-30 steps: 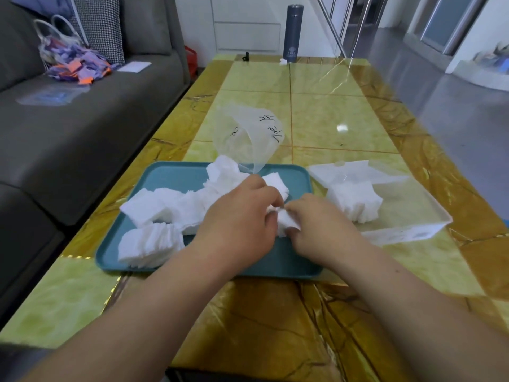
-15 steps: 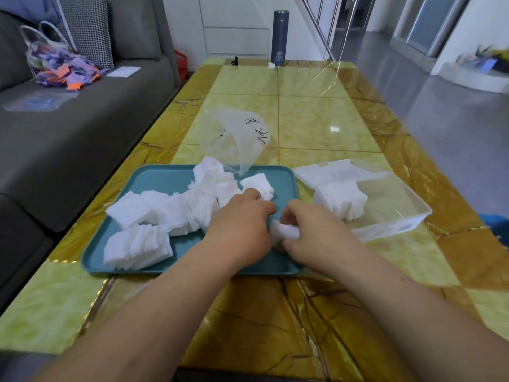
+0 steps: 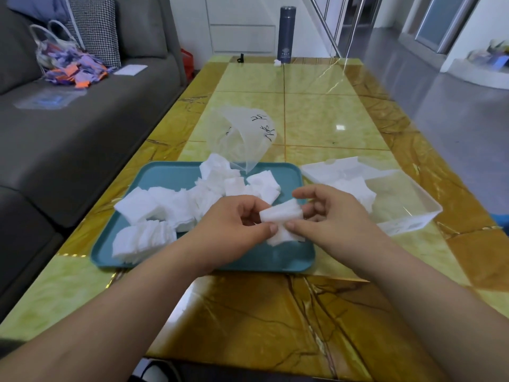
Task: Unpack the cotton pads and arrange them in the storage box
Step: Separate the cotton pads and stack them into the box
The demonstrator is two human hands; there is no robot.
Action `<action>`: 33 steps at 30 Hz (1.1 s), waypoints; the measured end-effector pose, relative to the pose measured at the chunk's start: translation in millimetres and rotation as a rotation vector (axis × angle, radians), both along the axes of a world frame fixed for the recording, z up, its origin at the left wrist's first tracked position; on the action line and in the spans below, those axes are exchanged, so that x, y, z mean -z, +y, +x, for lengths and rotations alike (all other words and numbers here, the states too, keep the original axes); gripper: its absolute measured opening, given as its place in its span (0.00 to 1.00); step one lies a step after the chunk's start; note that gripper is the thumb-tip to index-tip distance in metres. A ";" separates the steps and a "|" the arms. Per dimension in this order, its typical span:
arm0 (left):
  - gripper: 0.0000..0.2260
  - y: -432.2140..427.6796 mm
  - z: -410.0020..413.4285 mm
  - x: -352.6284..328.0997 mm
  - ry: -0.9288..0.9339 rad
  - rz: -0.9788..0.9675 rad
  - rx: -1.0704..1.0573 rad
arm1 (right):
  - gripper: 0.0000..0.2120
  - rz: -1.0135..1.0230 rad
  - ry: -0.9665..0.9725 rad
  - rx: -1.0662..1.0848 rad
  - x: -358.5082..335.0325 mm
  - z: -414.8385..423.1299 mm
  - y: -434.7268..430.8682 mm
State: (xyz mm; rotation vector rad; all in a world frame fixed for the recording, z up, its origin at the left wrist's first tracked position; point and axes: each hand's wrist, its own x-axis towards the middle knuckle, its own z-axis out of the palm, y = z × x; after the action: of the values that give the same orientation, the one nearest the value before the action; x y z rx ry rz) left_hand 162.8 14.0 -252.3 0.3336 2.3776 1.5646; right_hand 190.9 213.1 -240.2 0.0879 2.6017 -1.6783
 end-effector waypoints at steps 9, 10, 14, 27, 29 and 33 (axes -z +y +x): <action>0.06 -1.6 2.9 -10.0 -0.211 0.214 -0.053 | 0.14 -0.234 -0.007 0.066 4.9 2.0 -3.3; 0.05 -1.1 3.1 -10.4 -0.248 0.256 -0.061 | 0.15 -0.256 -0.009 0.062 5.2 2.2 -3.5; 0.04 -0.5 -0.3 -10.2 -0.370 0.346 -0.096 | 0.17 -0.265 -0.005 0.060 6.1 0.7 -3.9; 0.06 -3.8 -4.6 -16.2 -0.076 0.115 -0.330 | 0.16 -0.256 -0.052 0.151 9.6 -1.1 0.0; 0.06 -5.2 -4.7 -17.2 -0.038 0.178 -0.337 | 0.15 -0.251 -0.065 0.144 9.4 -1.1 -0.3; 0.06 -6.7 -1.2 -21.1 -0.084 0.347 -0.197 | 0.10 -0.277 -0.099 0.161 5.4 -0.9 -1.9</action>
State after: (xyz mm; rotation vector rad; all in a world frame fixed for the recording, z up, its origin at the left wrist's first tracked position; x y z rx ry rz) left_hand 161.6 7.3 -231.1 0.1000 2.1243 2.0422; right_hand 190.0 211.2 -245.6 0.3679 2.3209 -2.0133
